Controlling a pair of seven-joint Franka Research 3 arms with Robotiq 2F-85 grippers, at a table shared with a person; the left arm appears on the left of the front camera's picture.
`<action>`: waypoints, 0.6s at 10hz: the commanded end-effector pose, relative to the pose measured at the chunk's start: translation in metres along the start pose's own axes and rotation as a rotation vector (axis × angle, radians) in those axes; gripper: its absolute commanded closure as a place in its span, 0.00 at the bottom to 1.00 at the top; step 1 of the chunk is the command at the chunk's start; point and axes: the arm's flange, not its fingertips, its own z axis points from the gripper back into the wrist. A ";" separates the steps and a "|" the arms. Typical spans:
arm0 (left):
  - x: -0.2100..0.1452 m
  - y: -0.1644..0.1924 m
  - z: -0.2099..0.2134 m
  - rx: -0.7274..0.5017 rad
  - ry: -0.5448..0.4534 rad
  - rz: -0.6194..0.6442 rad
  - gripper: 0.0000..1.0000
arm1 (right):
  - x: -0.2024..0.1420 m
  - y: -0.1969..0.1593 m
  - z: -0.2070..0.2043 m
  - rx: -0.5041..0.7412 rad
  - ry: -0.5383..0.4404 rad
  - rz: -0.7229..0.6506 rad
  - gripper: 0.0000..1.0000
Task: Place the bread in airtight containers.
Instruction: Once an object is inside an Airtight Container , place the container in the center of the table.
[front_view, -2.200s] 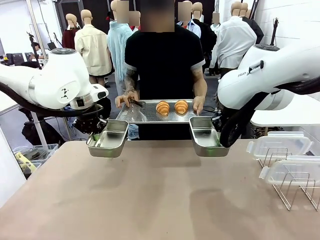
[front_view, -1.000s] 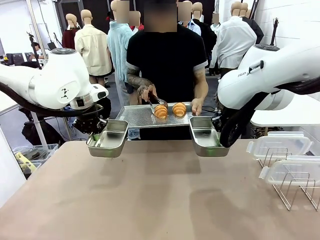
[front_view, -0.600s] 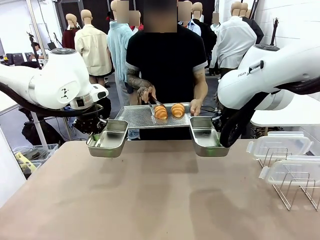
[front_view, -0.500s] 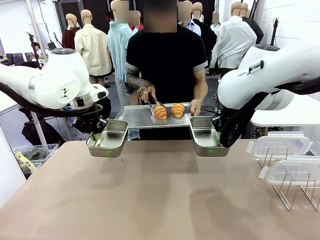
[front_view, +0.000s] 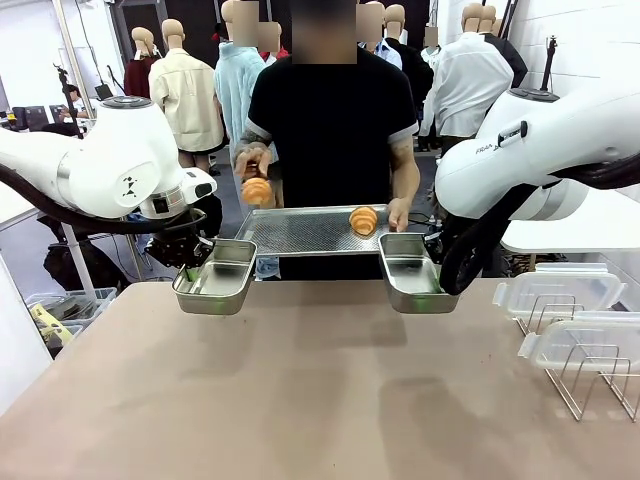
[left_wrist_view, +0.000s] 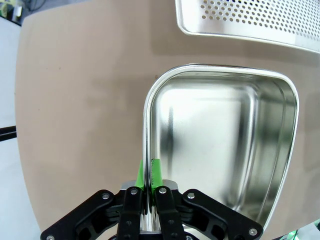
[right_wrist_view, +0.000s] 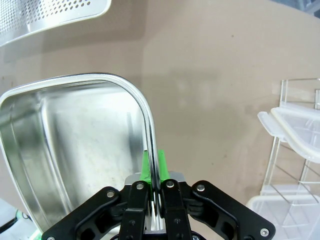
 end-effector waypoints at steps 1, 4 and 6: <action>0.001 0.002 0.003 0.008 -0.021 -0.012 1.00 | -0.003 -0.002 0.002 0.001 -0.019 0.010 1.00; 0.001 0.002 0.003 0.008 -0.021 -0.012 1.00 | -0.003 -0.002 0.002 0.001 -0.019 0.010 1.00; 0.001 0.002 0.003 0.008 -0.021 -0.012 1.00 | -0.003 -0.002 0.002 0.001 -0.019 0.010 1.00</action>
